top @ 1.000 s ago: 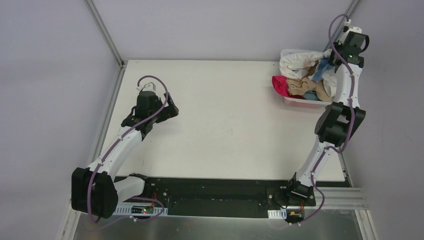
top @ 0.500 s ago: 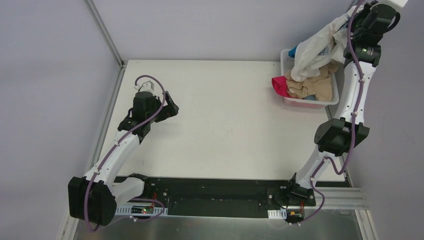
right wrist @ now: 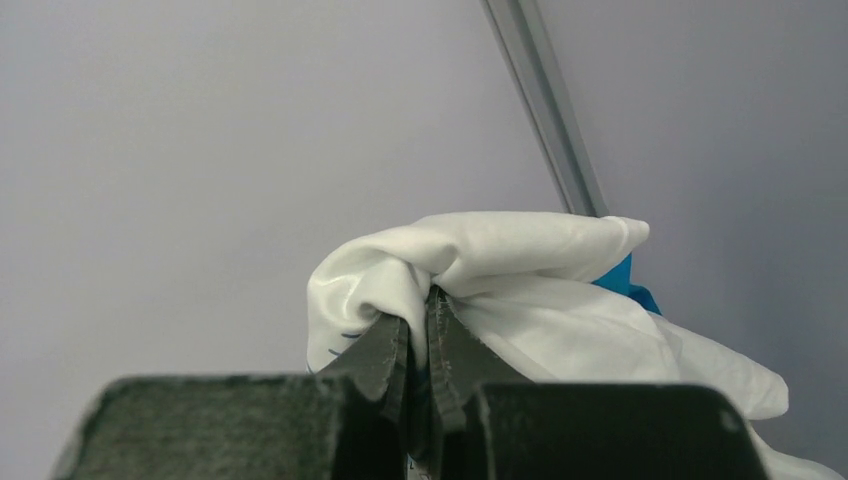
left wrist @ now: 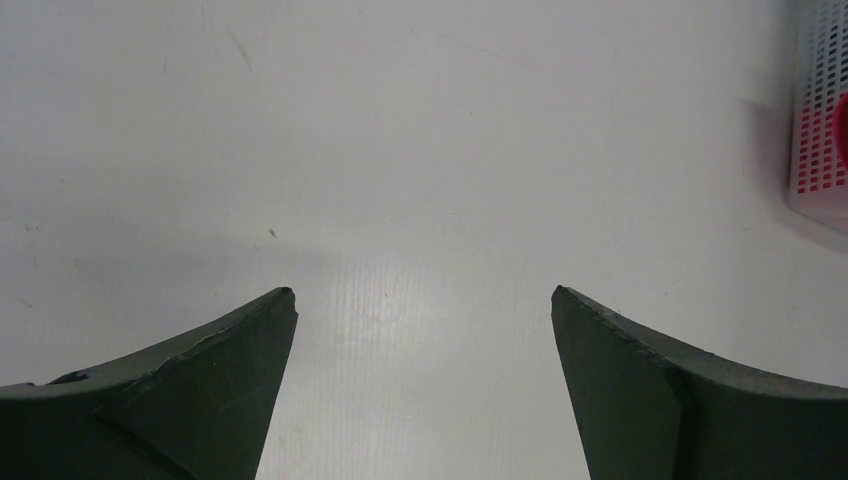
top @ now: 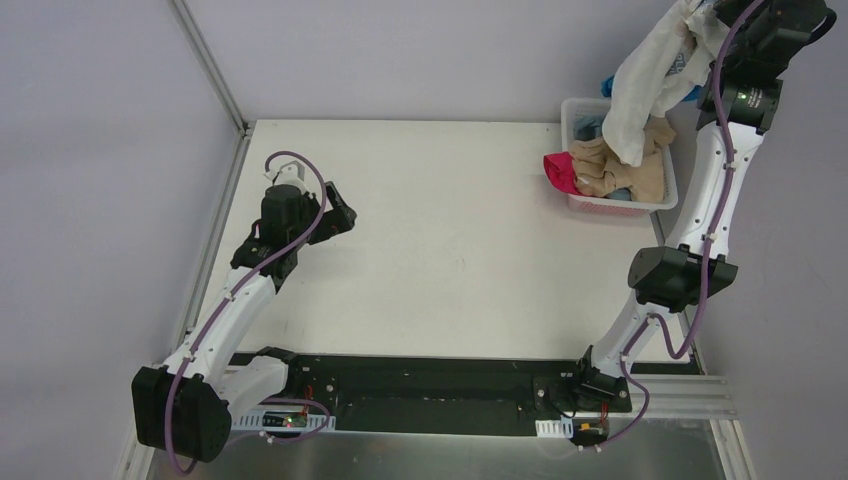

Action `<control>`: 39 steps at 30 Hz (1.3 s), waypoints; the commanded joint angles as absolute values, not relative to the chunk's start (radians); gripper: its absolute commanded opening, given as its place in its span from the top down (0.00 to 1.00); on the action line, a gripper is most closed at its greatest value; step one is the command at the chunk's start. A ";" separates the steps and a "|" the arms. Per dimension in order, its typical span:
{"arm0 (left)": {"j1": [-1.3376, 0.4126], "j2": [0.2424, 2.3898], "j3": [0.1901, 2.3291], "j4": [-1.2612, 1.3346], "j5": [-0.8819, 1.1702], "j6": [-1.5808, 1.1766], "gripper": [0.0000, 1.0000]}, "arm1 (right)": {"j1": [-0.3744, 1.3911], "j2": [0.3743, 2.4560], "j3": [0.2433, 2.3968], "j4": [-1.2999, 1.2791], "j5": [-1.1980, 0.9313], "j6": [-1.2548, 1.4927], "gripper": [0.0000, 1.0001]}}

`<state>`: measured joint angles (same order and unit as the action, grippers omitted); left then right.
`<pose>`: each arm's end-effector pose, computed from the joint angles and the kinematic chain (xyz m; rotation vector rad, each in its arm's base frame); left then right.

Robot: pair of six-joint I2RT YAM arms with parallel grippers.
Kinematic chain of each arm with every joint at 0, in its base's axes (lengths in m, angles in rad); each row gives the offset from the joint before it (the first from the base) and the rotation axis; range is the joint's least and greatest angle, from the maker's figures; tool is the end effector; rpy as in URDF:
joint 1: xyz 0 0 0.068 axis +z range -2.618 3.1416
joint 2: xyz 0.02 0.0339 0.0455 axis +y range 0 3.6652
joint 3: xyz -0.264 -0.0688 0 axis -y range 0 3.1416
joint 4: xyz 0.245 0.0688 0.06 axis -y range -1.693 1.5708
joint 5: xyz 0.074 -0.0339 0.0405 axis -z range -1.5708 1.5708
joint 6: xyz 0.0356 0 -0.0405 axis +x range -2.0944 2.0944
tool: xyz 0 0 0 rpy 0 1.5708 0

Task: Fold and stack the t-shirts
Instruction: Grab crumpled tshirt from bin with the right arm

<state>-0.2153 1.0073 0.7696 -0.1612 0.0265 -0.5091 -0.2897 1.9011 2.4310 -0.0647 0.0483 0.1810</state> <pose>0.2266 -0.0505 0.2947 -0.2758 1.9843 -0.4960 0.3681 -0.1115 0.5880 0.3000 1.0656 -0.1241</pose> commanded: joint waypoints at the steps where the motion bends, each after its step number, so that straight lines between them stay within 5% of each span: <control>1: -0.216 0.990 0.763 -0.141 0.047 -0.517 0.00 | -0.278 1.828 2.505 0.050 -0.049 0.308 1.00; 9: -0.216 1.008 0.764 -0.131 0.065 -0.522 0.00 | -0.258 1.766 2.426 0.050 -0.152 0.358 1.00; 23: -0.217 1.073 0.782 -0.126 0.067 -0.506 0.00 | -0.397 1.653 1.786 0.009 -0.131 0.247 1.00; 27: -0.216 1.104 0.795 -0.127 0.067 -0.502 0.00 | -0.399 1.727 1.776 -0.118 0.035 0.156 0.98; 29: -0.217 1.117 0.800 -0.127 0.072 -0.499 0.00 | -0.398 1.764 1.817 -0.178 0.144 0.119 0.77; 32: -0.216 1.125 0.801 -0.127 0.072 -0.499 0.00 | -0.382 1.794 1.895 -0.302 0.200 0.075 0.13; 33: -0.216 1.127 0.799 -0.126 0.073 -0.500 0.00 | -0.365 1.791 1.913 -0.337 0.214 0.051 0.02; 39: -0.216 1.118 0.790 -0.126 0.075 -0.509 0.00 | -0.123 1.693 1.885 -0.464 0.540 -0.203 0.00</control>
<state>-0.2153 1.1255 0.7700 -0.1532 0.0525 -0.5121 -0.2993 1.8160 1.8629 -0.3679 0.2787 -0.0082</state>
